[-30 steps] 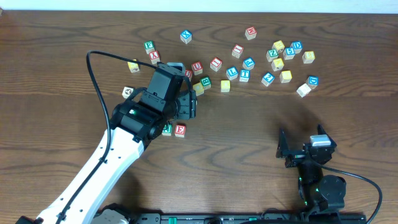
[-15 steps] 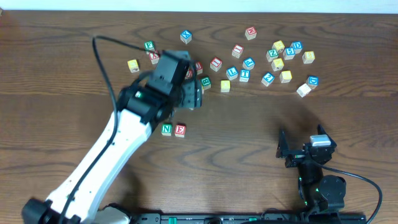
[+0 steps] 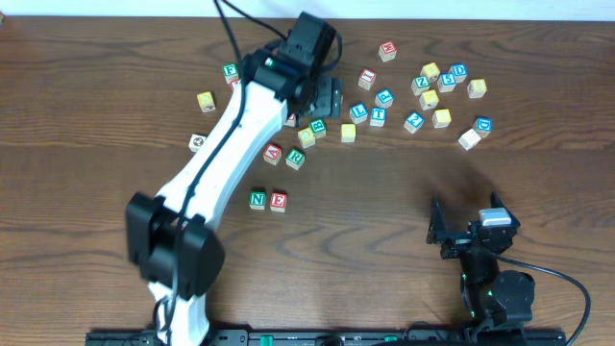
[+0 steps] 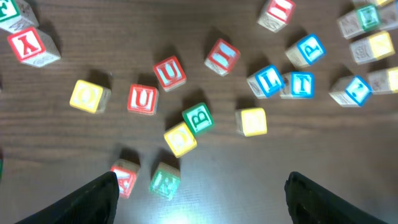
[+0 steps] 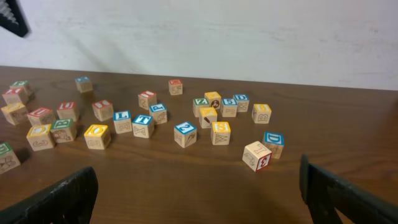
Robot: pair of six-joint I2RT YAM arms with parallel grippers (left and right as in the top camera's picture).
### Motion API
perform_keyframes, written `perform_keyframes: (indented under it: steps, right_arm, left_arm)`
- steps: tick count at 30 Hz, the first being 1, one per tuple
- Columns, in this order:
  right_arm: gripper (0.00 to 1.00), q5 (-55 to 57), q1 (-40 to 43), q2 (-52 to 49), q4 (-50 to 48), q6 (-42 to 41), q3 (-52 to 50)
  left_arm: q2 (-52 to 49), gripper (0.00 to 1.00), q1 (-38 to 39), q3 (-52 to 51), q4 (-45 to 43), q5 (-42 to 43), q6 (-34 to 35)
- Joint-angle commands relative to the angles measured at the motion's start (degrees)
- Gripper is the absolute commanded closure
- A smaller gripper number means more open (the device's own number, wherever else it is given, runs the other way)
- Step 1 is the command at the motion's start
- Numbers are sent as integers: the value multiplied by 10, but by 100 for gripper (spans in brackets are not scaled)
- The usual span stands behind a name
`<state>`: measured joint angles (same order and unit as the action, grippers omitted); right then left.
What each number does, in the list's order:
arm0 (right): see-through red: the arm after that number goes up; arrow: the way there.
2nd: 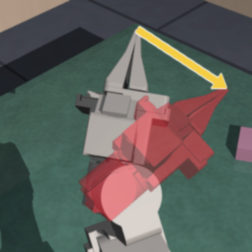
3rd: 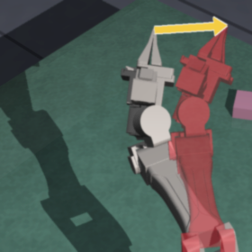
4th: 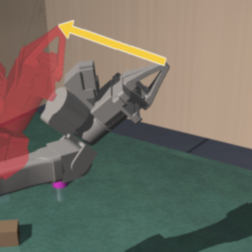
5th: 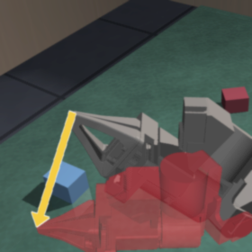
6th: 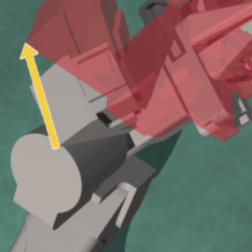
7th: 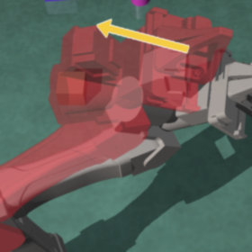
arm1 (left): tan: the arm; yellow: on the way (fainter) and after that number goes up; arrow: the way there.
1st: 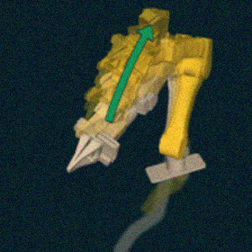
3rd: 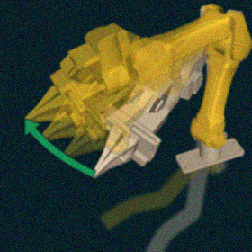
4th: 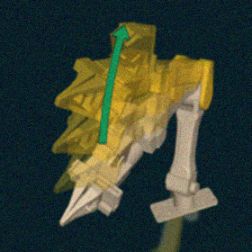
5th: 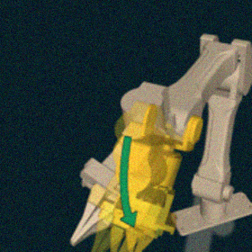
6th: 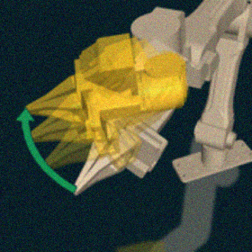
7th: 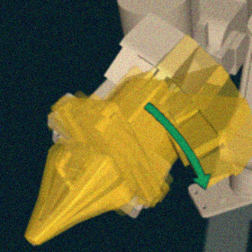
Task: Spell out NEURIPS
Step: 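Move the left gripper over the red U block in the pile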
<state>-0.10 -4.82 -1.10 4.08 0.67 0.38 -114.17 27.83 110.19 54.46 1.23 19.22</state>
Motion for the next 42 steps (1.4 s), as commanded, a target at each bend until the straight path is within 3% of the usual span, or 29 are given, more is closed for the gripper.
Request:
perform_keyframes:
  steps: [1,17,42]
  right_arm:
    - [1,-1,3,0,2,-4,-1]
    - [1,-1,3,0,2,-4,-1]
    - [1,-1,3,0,2,-4,-1]
  left_arm:
    - [-52,16,-26,57,14,-2,-9]
    - [-148,16,-76,63,11,-2,-133]
    - [-217,17,-68,45,3,-2,-137]
